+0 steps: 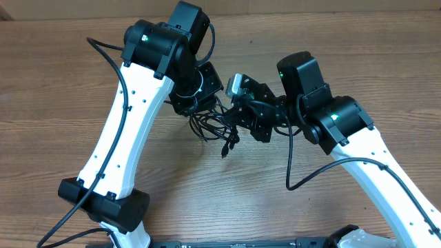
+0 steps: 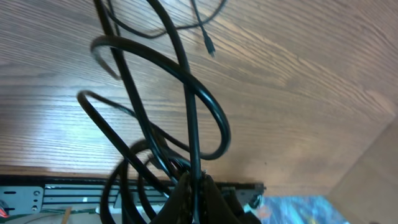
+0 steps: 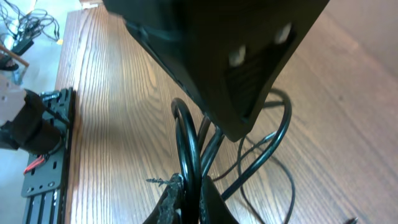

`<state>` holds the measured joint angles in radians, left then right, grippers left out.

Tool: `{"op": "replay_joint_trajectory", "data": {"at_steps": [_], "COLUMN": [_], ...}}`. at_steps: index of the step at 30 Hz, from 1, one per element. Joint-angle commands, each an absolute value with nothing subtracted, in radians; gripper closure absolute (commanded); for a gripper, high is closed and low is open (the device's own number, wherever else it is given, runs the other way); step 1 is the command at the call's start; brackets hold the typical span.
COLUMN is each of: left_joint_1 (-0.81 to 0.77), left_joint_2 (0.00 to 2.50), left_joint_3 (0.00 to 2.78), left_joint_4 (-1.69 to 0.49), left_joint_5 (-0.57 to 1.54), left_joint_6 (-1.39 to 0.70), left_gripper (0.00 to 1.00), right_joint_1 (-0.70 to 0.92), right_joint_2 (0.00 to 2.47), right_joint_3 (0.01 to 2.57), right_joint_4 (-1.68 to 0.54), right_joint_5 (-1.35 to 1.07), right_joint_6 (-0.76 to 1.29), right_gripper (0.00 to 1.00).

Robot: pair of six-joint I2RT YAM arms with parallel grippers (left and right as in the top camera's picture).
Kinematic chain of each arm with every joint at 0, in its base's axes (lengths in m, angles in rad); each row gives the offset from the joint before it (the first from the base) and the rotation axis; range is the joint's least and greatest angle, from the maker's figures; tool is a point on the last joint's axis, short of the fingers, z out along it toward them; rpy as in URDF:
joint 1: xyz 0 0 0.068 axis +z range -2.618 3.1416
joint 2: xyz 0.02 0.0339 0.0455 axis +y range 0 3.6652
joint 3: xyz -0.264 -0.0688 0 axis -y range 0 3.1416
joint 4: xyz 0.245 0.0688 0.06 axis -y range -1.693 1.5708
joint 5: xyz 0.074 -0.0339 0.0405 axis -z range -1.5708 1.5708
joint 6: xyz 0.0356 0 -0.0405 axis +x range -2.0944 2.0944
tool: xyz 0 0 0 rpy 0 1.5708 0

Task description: Untangle cables

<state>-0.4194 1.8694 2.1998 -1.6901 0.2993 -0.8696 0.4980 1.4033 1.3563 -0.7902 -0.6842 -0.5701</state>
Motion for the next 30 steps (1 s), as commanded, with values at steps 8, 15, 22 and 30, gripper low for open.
{"op": "replay_joint_trajectory", "data": {"at_steps": [8, 15, 22, 30], "left_joint_1": [-0.426, -0.427, -0.428, -0.454], "left_joint_2": [1.845, 1.845, 1.845, 1.845], "left_joint_3": [2.211, 2.205, 2.183, 2.181], "left_joint_4": [-1.689, -1.689, -1.689, -1.689], "left_joint_5": [0.212, 0.210, 0.215, 0.210], "left_joint_6": [-0.897, -0.897, -0.897, -0.894], "left_gripper": [0.96, 0.95, 0.96, 0.96], "right_joint_1": [0.498, 0.498, 0.498, 0.498], "right_joint_2": [1.272, 1.246, 1.239, 1.236], "right_joint_3": [1.376, 1.376, 1.376, 1.376], "right_joint_4": [-0.676, -0.624, -0.558, -0.479], "right_joint_5": [-0.681, -0.674, -0.652, -0.618], "right_joint_6": [-0.550, -0.557, -0.558, -0.557], "right_gripper": [0.96, 0.96, 0.96, 0.96]}}
